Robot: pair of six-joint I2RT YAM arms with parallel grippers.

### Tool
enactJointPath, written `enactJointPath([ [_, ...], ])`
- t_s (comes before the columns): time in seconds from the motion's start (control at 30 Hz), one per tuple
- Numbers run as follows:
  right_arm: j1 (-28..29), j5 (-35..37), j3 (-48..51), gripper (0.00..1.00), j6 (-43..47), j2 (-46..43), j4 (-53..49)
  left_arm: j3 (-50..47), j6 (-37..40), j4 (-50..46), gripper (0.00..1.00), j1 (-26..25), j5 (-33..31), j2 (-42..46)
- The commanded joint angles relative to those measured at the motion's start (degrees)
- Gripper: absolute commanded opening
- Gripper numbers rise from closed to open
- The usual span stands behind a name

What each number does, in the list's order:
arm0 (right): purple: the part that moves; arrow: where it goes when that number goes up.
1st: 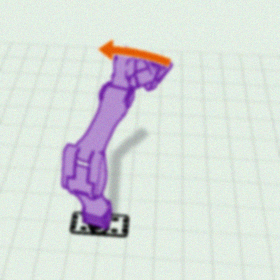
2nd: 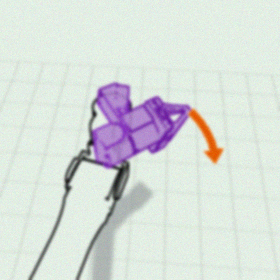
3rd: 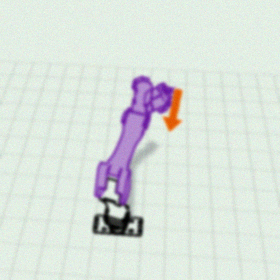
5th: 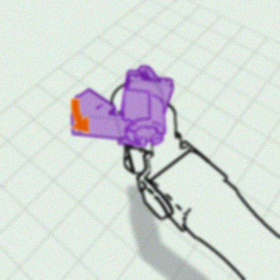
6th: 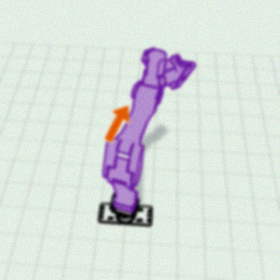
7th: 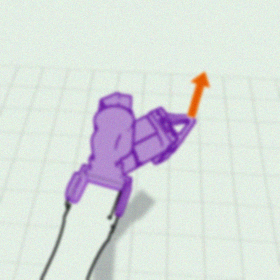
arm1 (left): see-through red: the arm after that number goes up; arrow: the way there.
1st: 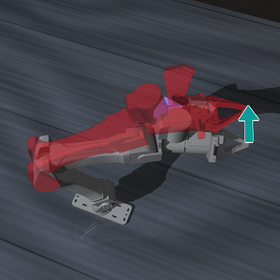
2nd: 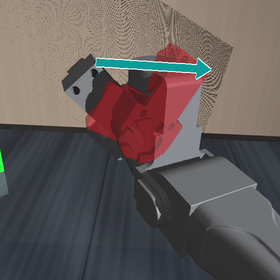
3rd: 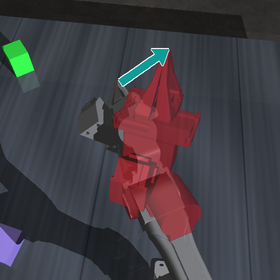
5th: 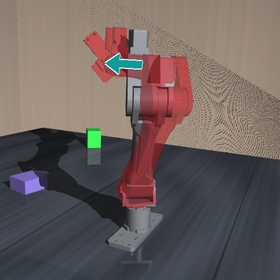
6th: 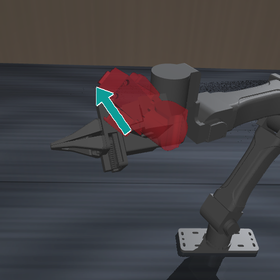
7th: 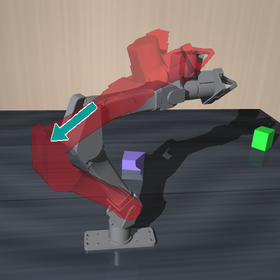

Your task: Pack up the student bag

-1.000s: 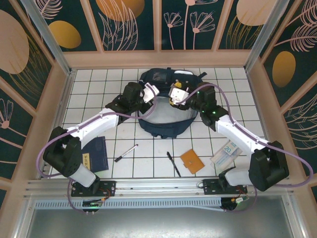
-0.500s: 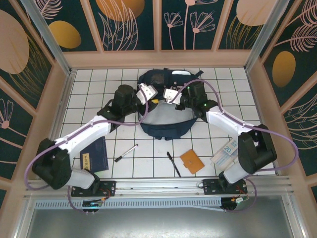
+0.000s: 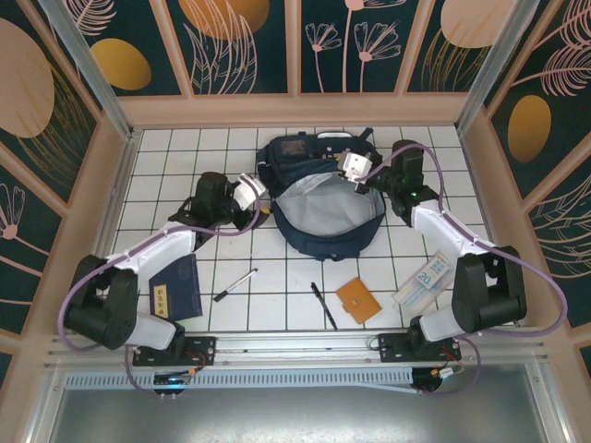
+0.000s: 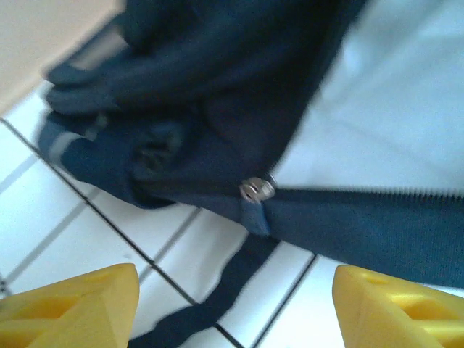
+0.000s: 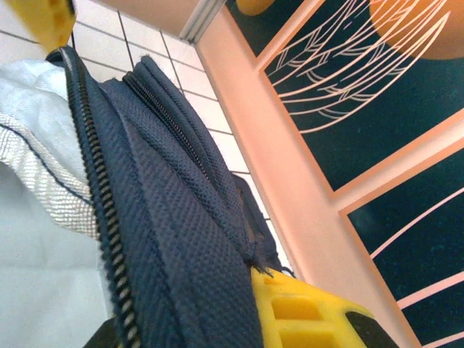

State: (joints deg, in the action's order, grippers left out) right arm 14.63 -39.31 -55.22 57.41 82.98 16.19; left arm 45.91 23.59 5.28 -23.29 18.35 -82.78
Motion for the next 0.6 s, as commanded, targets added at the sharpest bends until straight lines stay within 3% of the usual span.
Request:
enactJointPath([
  [0.0, 0.1, -8.0, -1.8, 0.00, -4.0, -1.3, 9.1, -1.4, 1.8, 2.6, 0.69, -0.1, 7.1, -1.2],
  [0.3, 0.1, -11.9, 0.5, 0.00, -4.8, -2.5, 9.9, 2.1, 2.9, 8.2, 0.57, -0.1, 6.6, -9.4],
  [0.4, 0.1, -12.1, 1.4, 0.00, -5.8, -2.6, 10.9, 4.8, 4.1, 6.9, 0.43, 0.0, 8.2, -11.8],
  [0.57, 0.1, -10.9, 2.9, 0.00, -3.9, -3.4, 9.0, 2.9, 7.1, 9.4, 0.00, -0.1, 12.1, -9.7],
])
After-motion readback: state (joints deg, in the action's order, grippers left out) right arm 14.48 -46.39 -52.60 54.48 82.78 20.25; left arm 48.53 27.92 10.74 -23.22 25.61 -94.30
